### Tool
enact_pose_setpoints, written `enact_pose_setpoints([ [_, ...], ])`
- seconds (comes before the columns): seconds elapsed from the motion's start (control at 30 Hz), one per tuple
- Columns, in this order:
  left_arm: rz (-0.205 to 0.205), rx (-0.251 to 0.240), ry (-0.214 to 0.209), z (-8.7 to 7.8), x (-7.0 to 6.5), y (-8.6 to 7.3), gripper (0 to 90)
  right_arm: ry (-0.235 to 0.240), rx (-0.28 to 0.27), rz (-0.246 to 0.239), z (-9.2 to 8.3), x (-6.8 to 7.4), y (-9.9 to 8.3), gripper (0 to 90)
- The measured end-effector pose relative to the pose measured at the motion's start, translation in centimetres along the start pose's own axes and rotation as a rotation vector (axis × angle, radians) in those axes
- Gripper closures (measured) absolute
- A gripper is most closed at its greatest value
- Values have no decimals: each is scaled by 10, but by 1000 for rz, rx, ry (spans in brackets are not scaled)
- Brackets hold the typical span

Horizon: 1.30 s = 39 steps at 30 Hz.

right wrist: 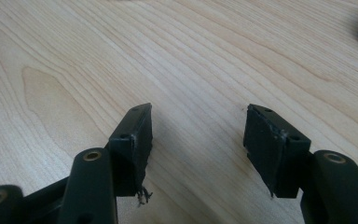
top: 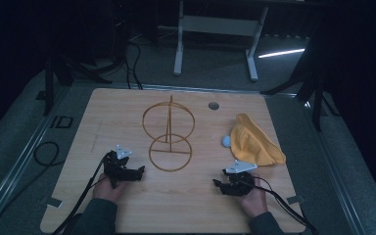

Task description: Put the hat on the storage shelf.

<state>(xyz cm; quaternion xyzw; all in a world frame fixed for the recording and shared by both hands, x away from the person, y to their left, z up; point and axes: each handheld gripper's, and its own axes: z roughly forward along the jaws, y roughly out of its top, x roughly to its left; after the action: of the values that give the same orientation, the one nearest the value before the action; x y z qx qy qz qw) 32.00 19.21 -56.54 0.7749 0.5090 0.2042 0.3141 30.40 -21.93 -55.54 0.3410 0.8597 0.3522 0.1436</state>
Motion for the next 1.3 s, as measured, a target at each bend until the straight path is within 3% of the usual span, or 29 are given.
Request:
enact_pose_setpoints([
  [0.57, 0, 1, 0, 0, 0, 0, 19, -5, -8, 6, -1, 2, -2, 406],
  [0.9, 0, 1, 0, 0, 0, 0, 19, 21, 20, -26, -8, 3, -5, 487],
  [1.13, 0, 1, 1, 0, 0, 0, 19, 0, 34, -13, -18, -1, -12, 514],
  [1.3, 0, 1, 1, 0, 0, 0, 19, -48, 32, 12, -26, -7, -20, 507],
])
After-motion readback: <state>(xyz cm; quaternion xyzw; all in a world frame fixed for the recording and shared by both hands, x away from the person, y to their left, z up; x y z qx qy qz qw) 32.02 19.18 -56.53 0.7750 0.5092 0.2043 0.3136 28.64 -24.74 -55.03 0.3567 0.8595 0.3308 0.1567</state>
